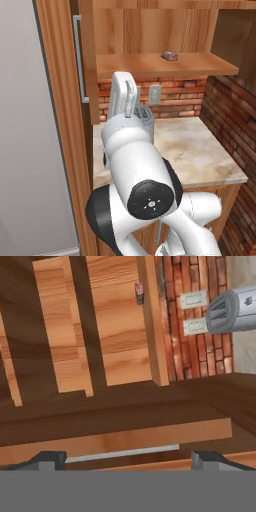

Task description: Pick the avocado and bread from the counter and place them on the plate. Then pick the jam from the cabinet and place it next to the plate. Lastly close the cabinet door.

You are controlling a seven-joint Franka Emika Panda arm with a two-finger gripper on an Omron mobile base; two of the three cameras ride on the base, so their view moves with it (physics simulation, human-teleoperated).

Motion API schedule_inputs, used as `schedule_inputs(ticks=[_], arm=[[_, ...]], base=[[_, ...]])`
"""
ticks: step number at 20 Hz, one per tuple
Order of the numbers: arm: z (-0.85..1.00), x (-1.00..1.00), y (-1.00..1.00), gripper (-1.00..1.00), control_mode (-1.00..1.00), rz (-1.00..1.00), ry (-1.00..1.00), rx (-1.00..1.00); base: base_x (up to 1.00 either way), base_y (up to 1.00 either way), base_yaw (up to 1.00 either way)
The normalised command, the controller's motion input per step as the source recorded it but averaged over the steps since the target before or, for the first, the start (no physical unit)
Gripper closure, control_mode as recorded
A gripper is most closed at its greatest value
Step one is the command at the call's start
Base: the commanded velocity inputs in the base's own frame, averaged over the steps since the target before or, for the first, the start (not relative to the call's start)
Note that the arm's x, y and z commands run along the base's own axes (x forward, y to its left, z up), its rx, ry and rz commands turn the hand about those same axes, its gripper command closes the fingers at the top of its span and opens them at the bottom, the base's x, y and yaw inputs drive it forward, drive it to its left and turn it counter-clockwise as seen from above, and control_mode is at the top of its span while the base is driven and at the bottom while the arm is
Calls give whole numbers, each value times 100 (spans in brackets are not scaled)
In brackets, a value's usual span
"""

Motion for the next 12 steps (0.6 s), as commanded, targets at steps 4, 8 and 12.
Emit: schedule_inputs(ticks=[4, 8, 12], arm=[[0, 18, 24, -100, -100, 0, 1, -1], [0, 17, 16, -100, -100, 0, 0, 0], [0, 16, 8, -100, -100, 0, 0, 0]], base=[[0, 0, 0], [0, 0, 0], [0, 0, 0]])
